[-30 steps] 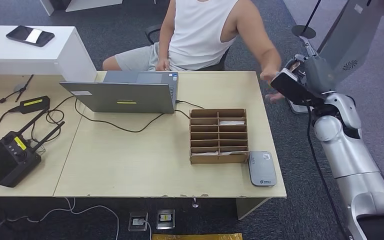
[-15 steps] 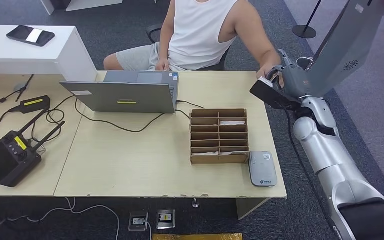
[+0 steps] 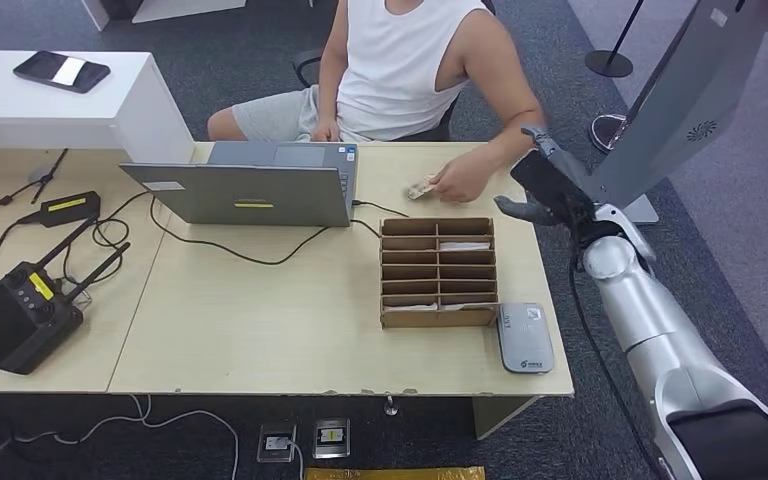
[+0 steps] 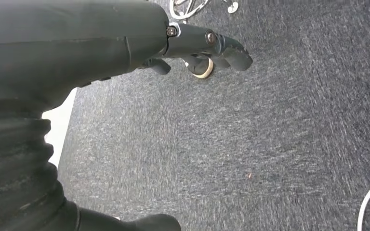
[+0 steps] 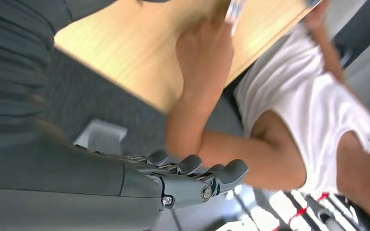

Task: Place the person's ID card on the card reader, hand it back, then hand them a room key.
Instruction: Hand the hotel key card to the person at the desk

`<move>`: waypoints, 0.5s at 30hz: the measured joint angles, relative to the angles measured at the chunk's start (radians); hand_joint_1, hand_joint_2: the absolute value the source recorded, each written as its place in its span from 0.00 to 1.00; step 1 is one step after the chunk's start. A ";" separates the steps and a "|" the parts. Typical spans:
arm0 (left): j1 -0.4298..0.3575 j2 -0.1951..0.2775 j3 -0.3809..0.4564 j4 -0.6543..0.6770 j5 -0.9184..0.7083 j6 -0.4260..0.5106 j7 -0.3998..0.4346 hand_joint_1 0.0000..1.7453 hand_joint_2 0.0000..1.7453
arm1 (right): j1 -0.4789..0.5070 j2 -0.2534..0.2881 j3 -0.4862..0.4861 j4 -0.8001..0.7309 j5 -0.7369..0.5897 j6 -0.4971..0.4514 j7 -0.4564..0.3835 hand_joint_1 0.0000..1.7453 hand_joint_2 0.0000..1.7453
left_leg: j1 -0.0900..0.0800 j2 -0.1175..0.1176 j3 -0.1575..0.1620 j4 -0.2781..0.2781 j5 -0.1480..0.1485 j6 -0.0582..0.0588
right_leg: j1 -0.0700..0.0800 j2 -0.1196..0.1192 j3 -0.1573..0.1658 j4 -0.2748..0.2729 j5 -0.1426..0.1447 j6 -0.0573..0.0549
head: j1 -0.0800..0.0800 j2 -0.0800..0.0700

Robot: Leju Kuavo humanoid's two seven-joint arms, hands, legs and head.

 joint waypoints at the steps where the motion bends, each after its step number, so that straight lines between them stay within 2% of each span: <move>1: 0.001 0.002 0.000 0.000 0.000 0.000 -0.002 0.00 1.00 | 0.013 -0.009 -0.008 -0.035 -0.058 0.041 0.008 0.00 1.00 | 0.000 0.000 0.000 0.000 0.000 0.000 | 0.000 0.000 0.000 0.000 0.000 0.000 | 0.000 0.000; 4: 0.003 0.007 0.000 0.000 0.000 -0.001 -0.010 0.00 1.00 | 0.057 -0.043 -0.033 -0.154 -0.202 0.141 0.040 0.00 1.00 | 0.000 0.000 0.000 0.000 0.000 0.000 | 0.000 0.000 0.000 0.000 0.000 0.000 | 0.000 0.000; 7: 0.004 0.013 0.000 0.000 -0.002 -0.002 -0.018 0.00 1.00 | 0.110 -0.079 -0.059 -0.272 -0.282 0.192 0.070 0.00 1.00 | 0.000 0.000 0.000 0.000 0.000 0.000 | 0.000 0.000 0.000 -0.001 0.000 0.000 | 0.000 0.000; 12: 0.004 0.019 -0.001 0.000 -0.003 -0.010 -0.020 0.00 1.00 | 0.198 -0.125 -0.091 -0.447 -0.301 0.230 0.098 0.00 1.00 | 0.000 0.001 0.000 0.000 0.000 0.000 | 0.000 0.000 0.000 -0.001 0.000 0.000 | 0.000 0.000; 15: 0.004 0.020 -0.001 0.000 -0.003 -0.013 -0.020 0.00 1.00 | 0.216 -0.134 -0.096 -0.481 -0.299 0.238 0.104 0.00 1.00 | 0.000 0.001 0.000 0.000 0.000 0.000 | 0.000 0.001 0.000 -0.001 0.000 0.000 | 0.000 0.000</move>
